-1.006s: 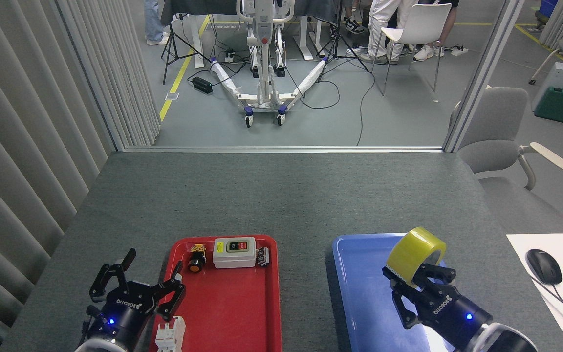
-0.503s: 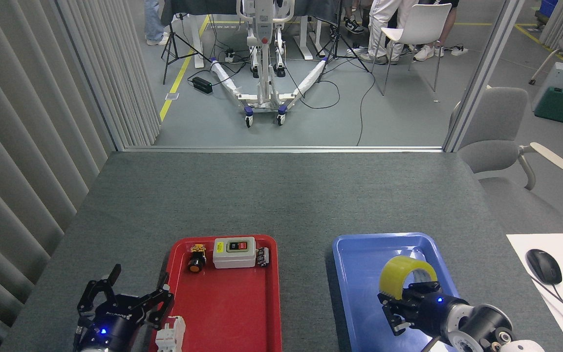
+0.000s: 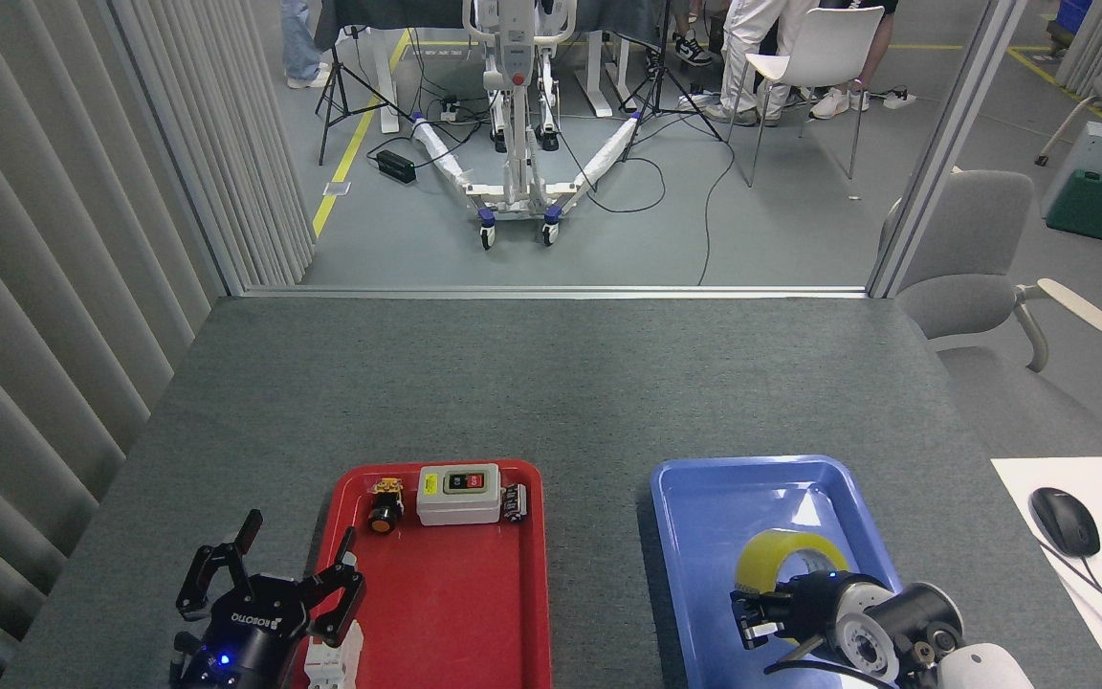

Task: Place and move tape with both arms
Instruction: 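Move the tape with the right gripper nearer the robot and set it down, then open the right gripper and lift it off the tape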

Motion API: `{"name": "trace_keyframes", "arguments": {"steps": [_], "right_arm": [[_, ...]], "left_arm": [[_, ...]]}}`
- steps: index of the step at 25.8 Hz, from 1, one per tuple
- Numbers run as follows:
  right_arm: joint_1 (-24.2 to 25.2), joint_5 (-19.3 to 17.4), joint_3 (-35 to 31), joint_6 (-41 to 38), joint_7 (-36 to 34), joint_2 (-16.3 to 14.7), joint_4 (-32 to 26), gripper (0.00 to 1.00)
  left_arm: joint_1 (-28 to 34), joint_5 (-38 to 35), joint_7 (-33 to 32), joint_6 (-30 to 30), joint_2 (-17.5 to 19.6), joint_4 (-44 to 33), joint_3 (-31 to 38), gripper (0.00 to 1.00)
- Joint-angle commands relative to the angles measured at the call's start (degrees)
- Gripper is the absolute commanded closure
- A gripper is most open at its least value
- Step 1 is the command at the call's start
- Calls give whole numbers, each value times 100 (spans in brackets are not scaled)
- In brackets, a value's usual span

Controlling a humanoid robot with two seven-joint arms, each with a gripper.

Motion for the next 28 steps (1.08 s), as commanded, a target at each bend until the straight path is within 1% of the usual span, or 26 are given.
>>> {"name": "trace_keyframes", "arguments": {"steps": [1, 2, 5, 8, 11, 12, 13, 16, 18, 19, 21, 22, 23, 25, 28], "right_arm": [[-5, -1, 42, 195, -18, -20, 62, 100], [-5, -1, 42, 221, -35, -46, 115, 100], [-5, 17, 42, 362, -35, -73, 159, 81], [-23, 26, 112, 845, -53, -46, 308, 67], [-23, 26, 235, 1549, -281, 24, 440, 58], [-32, 34, 296, 1707, -404, 24, 440, 57], [-32, 34, 314, 1795, -527, 33, 440, 54], [-32, 34, 314, 1847, -765, 24, 440, 45], [-23, 43, 314, 1856, -782, 7, 440, 33], [-23, 43, 305, 1856, -782, 7, 440, 29], [-23, 34, 297, 1847, -817, 7, 423, 26], [-14, 34, 296, 1847, -905, 7, 396, 18], [-23, 34, 270, 1839, -1072, -11, 361, 2], [-5, 34, 244, 1786, -1714, -29, 344, 1], [65, 43, 209, 1759, -3234, -11, 335, 0]], "left_arm": [[-13, 6, -258, -13, -83, 6, 99, 0], [-13, 15, -267, -13, -101, 6, 99, 0], [-13, 15, -284, -13, -224, 32, 91, 0], [-22, 6, -293, -21, -294, 32, 126, 0], [-22, 15, -293, -30, -382, 23, 187, 0], [-30, 15, -284, -30, -408, 32, 187, 0], [-30, 15, -293, -30, -426, 41, 179, 0], [-30, 24, -293, -13, -452, 59, 187, 0], [-22, 68, -293, 5, -444, 67, 205, 0], [-22, 182, -293, 14, -444, 76, 222, 0], [-22, 525, -293, 40, -444, 111, 293, 0], [-30, 674, -293, -4, -444, 138, 328, 0], [-57, 788, -293, -21, -444, 164, 346, 0], [-83, 824, -249, -74, -444, 164, 354, 0], [-118, 824, -196, -65, -417, 138, 363, 0]]}}
